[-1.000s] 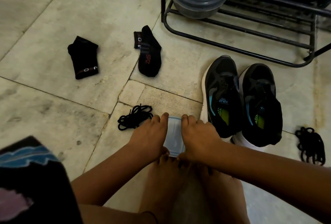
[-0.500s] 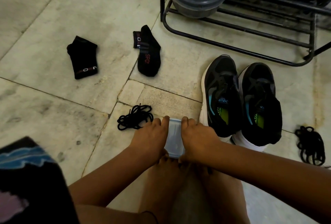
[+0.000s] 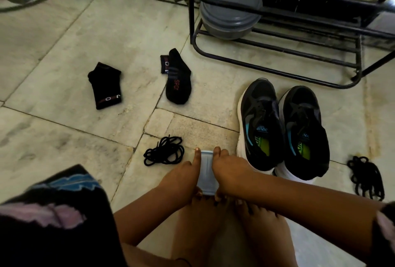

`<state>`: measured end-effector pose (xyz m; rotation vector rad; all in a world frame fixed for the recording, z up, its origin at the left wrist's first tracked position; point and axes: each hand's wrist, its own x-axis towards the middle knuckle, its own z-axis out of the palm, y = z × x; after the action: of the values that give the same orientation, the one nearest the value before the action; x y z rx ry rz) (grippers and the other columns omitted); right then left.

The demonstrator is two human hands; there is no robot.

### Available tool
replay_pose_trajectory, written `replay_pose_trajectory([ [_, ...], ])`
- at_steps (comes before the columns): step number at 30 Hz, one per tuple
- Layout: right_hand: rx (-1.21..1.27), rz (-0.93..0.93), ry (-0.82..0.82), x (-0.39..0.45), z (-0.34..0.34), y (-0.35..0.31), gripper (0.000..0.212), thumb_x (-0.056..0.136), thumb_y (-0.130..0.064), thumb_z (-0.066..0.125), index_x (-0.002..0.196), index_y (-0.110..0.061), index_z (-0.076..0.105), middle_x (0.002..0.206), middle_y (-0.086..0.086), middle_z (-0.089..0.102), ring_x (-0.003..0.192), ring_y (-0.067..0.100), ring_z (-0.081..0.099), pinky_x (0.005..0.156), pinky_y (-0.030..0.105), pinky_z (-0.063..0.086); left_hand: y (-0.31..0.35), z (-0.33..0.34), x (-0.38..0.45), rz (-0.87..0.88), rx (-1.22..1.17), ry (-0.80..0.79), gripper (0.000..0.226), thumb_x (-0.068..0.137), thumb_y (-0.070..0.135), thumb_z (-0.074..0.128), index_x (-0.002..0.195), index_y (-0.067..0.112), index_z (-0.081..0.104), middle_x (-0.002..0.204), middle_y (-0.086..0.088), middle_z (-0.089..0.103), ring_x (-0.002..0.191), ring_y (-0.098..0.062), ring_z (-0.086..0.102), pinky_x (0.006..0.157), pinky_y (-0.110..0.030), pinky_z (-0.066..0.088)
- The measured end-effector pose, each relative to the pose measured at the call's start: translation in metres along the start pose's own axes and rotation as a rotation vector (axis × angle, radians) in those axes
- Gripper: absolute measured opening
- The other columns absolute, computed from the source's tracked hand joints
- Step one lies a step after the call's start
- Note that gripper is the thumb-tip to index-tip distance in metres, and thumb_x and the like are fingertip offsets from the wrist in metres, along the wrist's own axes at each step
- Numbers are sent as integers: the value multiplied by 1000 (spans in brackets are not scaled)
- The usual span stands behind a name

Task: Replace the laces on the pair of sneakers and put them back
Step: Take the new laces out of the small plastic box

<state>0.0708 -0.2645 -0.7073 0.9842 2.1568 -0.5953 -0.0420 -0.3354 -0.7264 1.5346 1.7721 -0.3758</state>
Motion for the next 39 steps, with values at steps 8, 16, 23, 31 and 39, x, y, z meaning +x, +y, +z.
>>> replay_pose_trajectory([
  [8,276,-130,199,-12,-27,26,112,78,-14,74,149,-17,-13,140,13,27,120,30,47,94,39,47,-2,5,10,66,-552,80,94,86,36,67,134,54,-12,116,8,48,106,-12,52,82,-17,37],
  [16,673,-189,583,-47,-105,101,110,74,-9,74,149,-35,-2,115,1,53,82,4,59,73,23,52,49,-138,13,323,-514,541,94,81,18,72,139,49,5,89,18,53,67,-6,66,62,-13,50],
  [23,1007,-90,580,-110,-171,183,111,71,15,71,146,-42,12,91,-1,50,56,8,64,57,38,59,145,-249,33,524,-294,404,88,76,13,76,145,26,24,101,-3,58,96,-23,63,82,-35,54],
  [31,1300,67,685,-91,-234,265,77,92,2,54,146,-39,17,98,25,56,55,23,61,49,34,55,227,-312,95,420,-665,309,71,78,-5,70,139,11,38,126,-13,53,104,-31,61,81,-40,57],
  [39,1451,149,976,-29,-241,315,33,95,-6,51,128,-3,48,89,14,56,67,20,55,59,30,56,260,-337,181,348,-847,593,52,75,5,77,122,4,53,109,-19,64,98,-32,64,85,-44,55],
])
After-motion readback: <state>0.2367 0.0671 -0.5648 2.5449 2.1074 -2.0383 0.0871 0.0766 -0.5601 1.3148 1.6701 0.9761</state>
